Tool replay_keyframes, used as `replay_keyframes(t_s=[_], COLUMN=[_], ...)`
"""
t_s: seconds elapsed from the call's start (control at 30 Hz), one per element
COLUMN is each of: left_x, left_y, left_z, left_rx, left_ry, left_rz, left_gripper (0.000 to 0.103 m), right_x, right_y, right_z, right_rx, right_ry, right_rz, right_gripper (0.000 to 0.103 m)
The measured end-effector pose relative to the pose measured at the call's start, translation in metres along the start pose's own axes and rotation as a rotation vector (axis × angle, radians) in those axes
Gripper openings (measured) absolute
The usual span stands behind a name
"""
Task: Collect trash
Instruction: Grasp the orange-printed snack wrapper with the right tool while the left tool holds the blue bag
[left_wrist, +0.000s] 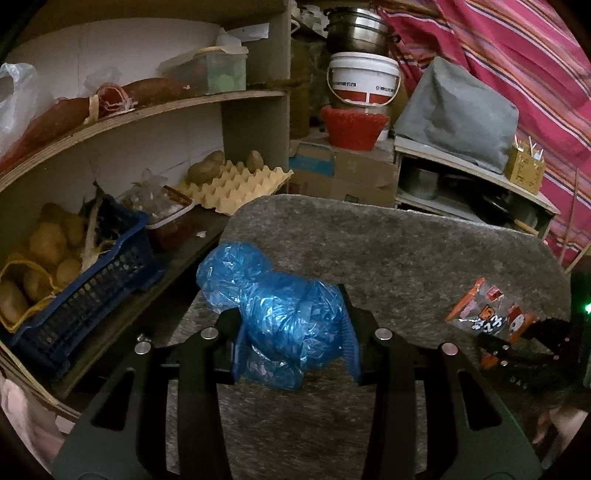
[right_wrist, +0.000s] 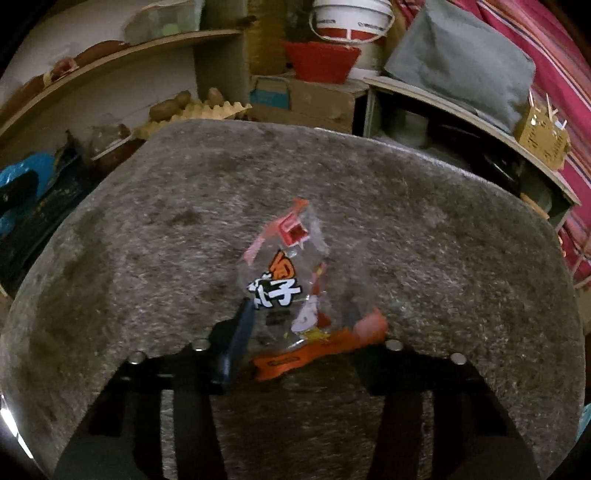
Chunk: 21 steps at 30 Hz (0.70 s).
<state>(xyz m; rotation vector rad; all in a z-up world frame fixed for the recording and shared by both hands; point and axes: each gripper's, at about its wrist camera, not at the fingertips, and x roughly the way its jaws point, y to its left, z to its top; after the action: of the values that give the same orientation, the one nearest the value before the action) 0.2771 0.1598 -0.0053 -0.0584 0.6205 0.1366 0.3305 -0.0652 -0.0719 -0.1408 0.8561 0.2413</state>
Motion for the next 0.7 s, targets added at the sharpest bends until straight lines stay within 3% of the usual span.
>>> replay_keyframes(t_s=[0.07, 0.3, 0.7], left_x=[-0.003, -0.004, -0.022], left_y=[-0.002, -0.009, -0.050], left_z=[0.001, -0.001, 0.000], left_rx=[0.001, 0.019, 0.037], left_ry=[-0.008, -0.007, -0.035], left_rz=[0.002, 0.008, -0.052], left_gripper=[0.040, 0.040, 0.040], right_x=[-0.004, -0.033, -0.106], right_y=[-0.002, -0.038, -0.131], right_z=[-0.001, -0.006, -0.060], right_rx=[-0.005, 0.062, 0.192], right_ry=[-0.009, -0.049, -0.116], right_rz=[-0.013, -0.042, -0.179], right_gripper=[0.039, 0.038, 0.038])
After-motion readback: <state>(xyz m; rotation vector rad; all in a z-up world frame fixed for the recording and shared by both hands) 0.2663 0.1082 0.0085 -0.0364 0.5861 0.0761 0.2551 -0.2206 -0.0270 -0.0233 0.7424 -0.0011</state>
